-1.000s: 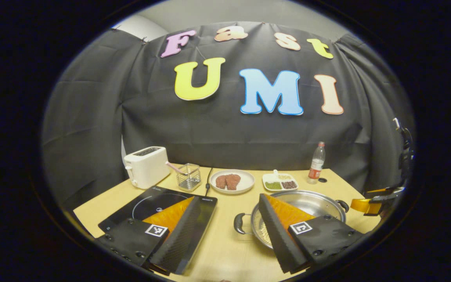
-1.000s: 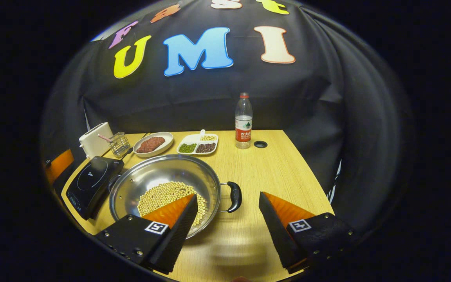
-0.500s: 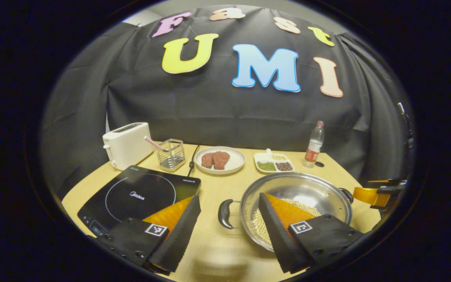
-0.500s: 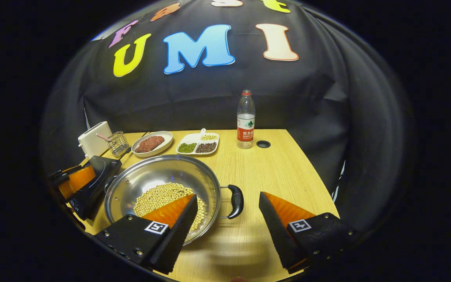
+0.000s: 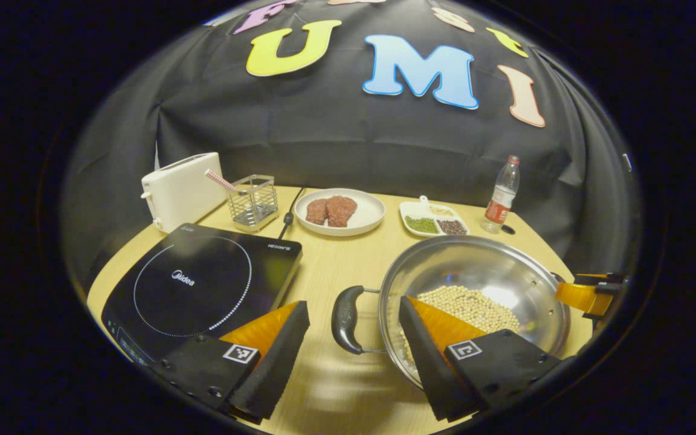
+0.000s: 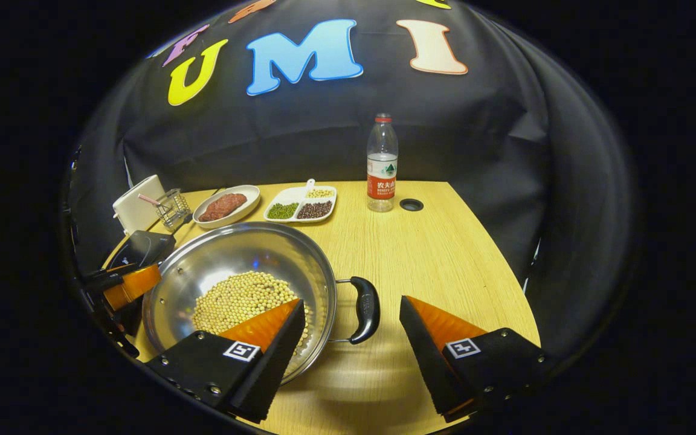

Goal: First push the handle of the pot to place it horizontally, then grasp the pot with both hands and set it on the induction cooktop.

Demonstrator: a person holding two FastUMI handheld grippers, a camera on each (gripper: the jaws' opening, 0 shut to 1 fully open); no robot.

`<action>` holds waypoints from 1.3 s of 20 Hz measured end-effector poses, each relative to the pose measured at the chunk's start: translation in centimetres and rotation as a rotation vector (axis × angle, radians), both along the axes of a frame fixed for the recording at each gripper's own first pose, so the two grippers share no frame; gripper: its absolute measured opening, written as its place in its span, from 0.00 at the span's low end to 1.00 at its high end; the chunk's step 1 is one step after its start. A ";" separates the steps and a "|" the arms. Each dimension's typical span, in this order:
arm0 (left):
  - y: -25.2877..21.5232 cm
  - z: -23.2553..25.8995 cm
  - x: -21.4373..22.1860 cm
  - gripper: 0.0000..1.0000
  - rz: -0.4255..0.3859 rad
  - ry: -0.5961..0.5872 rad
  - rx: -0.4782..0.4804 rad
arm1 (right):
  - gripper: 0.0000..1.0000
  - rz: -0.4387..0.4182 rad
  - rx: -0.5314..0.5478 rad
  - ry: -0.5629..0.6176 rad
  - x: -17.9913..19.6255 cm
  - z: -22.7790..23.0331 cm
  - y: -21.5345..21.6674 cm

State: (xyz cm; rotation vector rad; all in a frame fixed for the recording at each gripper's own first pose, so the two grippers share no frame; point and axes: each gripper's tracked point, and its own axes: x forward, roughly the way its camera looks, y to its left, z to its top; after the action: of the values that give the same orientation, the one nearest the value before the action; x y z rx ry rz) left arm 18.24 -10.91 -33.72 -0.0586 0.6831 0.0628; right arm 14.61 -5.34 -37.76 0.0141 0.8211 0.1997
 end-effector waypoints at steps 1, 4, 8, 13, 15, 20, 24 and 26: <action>0.1 -0.5 0.0 0.98 0.003 0.015 0.001 | 0.96 -0.002 -0.004 0.008 0.1 -0.5 0.0; 0.6 -1.5 0.1 1.00 0.016 0.039 0.006 | 0.94 -0.010 -0.008 0.024 0.4 -1.3 0.1; 0.5 -2.3 0.1 0.98 0.017 0.059 -0.004 | 0.77 -0.003 -0.006 0.040 0.5 -1.9 0.3; -0.6 -2.9 0.4 0.86 -0.014 0.075 -0.020 | 0.61 -0.017 0.009 0.047 0.7 -1.9 0.7; -1.0 -3.1 0.3 0.79 -0.024 0.092 -0.011 | 0.57 -0.018 0.008 0.055 0.7 -2.0 0.7; -0.8 -3.3 0.7 0.62 0.007 0.077 -0.018 | 0.50 -0.008 -0.009 0.048 0.7 -1.8 0.7; -0.7 -2.8 0.7 0.63 0.007 0.058 0.000 | 0.49 0.002 -0.024 0.042 0.6 -1.7 0.9; -0.7 -2.7 0.6 0.59 0.001 0.051 0.005 | 0.49 0.009 -0.036 0.029 0.6 -1.2 0.8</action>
State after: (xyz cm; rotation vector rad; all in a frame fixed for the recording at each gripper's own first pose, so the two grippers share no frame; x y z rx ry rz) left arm 18.87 -11.58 -36.42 -0.0526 0.7335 0.0672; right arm 15.22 -4.58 -39.01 -0.0204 0.8538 0.1936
